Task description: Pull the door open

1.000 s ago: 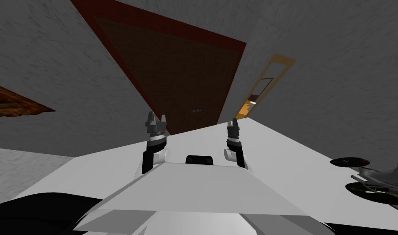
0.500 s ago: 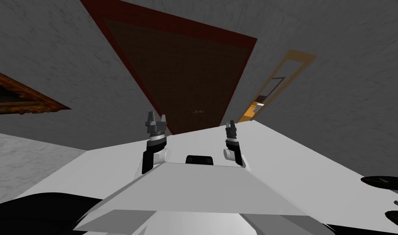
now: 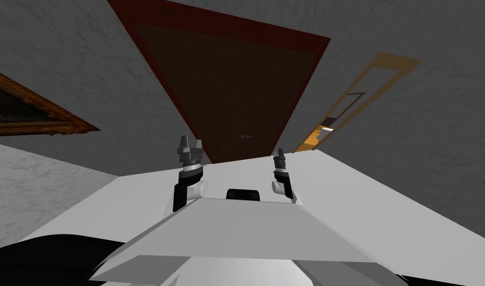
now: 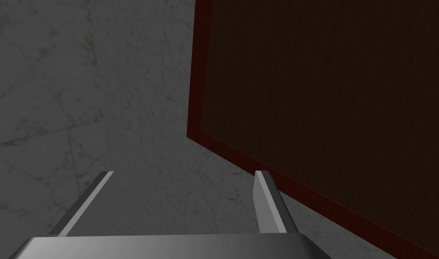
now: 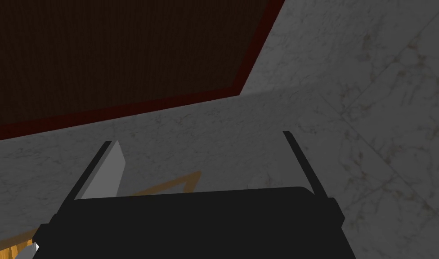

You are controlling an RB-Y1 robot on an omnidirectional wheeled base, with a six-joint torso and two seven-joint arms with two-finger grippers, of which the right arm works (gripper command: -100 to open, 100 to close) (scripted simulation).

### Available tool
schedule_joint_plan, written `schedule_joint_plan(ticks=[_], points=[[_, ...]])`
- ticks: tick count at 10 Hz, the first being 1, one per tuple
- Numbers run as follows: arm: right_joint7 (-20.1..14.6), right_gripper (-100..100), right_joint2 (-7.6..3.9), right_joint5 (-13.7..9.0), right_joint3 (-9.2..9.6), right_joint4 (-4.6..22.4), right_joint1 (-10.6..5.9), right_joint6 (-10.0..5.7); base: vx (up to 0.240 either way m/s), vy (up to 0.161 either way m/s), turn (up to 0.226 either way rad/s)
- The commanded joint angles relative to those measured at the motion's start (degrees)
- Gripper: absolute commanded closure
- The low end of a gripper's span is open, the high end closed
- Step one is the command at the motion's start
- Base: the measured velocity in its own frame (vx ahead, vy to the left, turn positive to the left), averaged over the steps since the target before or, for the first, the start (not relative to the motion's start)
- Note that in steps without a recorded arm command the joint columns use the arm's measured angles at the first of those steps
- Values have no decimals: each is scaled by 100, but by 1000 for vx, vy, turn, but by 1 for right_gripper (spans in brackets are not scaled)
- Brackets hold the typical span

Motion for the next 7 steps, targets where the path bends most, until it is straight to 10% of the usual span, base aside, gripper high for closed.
schedule_joint_plan(ticks=[1,7], points=[[-25,-100,-31,-32,-25,212,-74,-13,69,-3,72],[-112,-100,-132,-148,-118,978,-351,-112,74,1,106]])
